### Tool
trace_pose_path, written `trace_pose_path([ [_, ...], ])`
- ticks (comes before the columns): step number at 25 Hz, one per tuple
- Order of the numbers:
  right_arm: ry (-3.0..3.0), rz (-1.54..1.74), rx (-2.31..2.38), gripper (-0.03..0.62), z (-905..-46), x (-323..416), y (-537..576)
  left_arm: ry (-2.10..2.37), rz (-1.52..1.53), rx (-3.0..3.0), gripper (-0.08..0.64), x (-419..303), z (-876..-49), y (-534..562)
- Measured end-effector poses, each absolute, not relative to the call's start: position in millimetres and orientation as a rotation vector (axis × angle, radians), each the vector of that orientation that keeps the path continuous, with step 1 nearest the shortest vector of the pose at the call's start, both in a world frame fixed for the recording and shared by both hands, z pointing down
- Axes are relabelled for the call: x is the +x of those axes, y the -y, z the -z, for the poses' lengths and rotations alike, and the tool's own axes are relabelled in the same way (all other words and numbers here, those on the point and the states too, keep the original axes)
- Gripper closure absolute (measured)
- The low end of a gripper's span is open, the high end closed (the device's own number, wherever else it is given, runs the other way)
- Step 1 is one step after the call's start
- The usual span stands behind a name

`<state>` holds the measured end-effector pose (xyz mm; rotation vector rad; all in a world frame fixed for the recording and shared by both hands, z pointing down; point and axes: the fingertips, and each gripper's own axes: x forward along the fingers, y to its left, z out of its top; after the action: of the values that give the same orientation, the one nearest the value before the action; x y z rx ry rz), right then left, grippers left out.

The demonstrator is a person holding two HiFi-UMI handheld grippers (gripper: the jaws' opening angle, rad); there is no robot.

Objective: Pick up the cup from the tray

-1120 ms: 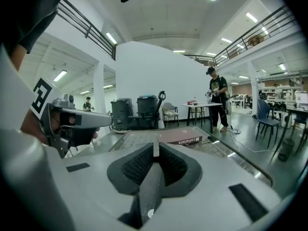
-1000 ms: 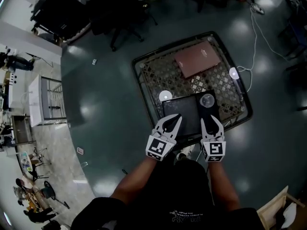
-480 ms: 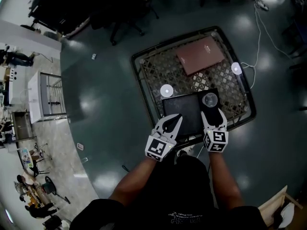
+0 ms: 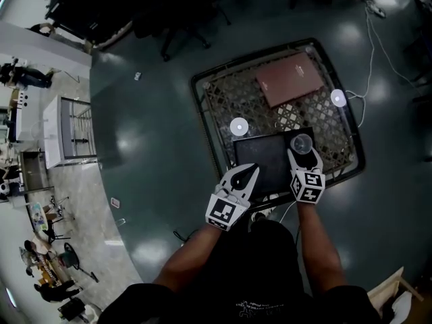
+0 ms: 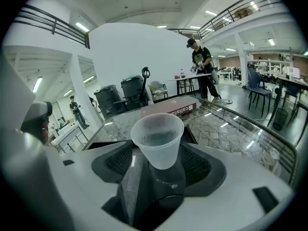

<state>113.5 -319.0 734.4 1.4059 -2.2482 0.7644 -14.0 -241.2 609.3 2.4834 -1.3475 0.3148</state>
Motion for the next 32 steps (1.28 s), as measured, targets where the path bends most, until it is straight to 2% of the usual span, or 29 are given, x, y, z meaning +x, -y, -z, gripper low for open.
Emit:
trace_pose_path([
  [17, 2.213, -0.706, 1.355, 0.299, -741.3, 106.2, 336.7, 1.395, -0.336, 2.438, 0.551, -39.1, -613.1, 232.8],
  [32, 2.384, -0.426, 1.29, 0.299, -629.9, 82.4, 324.5, 1.401, -0.303, 2.49, 0.551, -35.2, -592.5, 232.4],
])
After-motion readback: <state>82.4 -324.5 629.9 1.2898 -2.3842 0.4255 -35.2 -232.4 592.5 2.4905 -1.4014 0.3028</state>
